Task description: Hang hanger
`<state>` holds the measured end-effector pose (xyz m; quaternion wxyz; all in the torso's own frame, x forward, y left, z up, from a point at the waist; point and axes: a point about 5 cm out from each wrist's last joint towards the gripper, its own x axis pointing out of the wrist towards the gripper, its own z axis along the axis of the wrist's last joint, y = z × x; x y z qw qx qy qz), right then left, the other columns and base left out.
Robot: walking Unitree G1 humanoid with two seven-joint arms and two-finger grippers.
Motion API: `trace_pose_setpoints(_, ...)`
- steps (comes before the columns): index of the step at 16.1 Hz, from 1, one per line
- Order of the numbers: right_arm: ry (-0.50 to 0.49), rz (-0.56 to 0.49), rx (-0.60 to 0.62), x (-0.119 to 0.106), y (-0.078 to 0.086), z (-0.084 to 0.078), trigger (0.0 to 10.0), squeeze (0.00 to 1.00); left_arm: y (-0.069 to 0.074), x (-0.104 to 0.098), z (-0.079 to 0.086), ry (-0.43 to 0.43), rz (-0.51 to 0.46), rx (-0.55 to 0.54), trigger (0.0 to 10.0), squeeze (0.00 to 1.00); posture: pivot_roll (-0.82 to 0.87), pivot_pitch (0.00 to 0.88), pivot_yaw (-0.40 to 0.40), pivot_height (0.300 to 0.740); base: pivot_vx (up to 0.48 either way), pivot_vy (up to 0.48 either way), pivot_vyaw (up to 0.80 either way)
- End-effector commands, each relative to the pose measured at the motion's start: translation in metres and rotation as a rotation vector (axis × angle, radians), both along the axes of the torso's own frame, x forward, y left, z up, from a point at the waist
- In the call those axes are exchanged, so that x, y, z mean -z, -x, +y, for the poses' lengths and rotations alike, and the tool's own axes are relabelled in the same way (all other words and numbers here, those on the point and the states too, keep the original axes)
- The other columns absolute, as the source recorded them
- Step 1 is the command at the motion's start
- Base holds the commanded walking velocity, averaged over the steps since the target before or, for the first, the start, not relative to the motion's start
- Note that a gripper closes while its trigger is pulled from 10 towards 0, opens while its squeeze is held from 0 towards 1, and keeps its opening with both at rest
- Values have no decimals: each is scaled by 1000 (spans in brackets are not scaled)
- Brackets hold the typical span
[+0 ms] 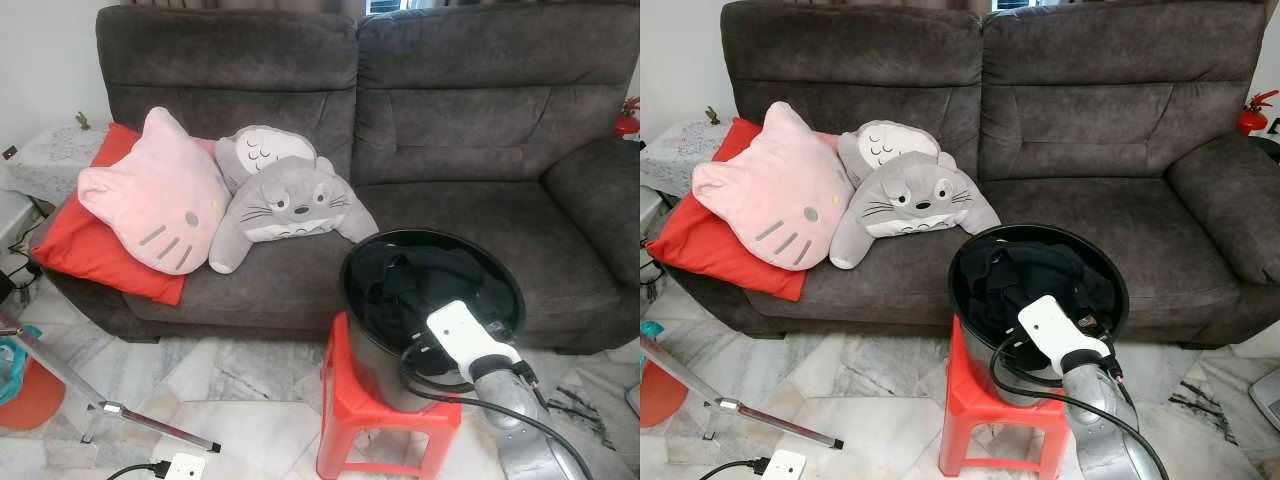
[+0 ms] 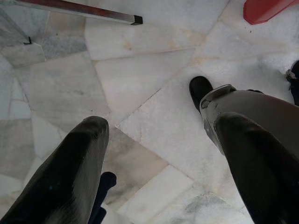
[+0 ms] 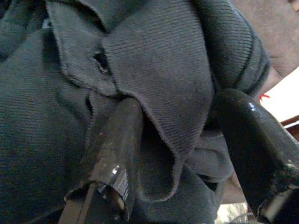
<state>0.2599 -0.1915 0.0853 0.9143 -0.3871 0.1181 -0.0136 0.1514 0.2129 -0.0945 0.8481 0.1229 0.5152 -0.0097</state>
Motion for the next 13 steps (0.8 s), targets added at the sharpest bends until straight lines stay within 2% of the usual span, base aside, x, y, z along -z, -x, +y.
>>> trace_pose_setpoints(1, 5, -4, 24, -1, -2, -3, 4902, 0, 3, 1, 1, -11, 13, 17, 10000, 0, -201, 0, 29, 740, 0, 0, 0)
trace_pose_setpoints(2, 8, -7, 33, -1, -2, -4, 0, 0, 3, 1, 1, -11, 14, 18, 10000, 0, -199, 0, 28, 740, 0, 0, 0)
trace_pose_setpoints(13, 9, -6, 88, 0, -3, -9, 0, 0, 2, 1, 2, -13, 14, 21, 10000, 0, -198, 0, 32, 740, 0, 0, 0)
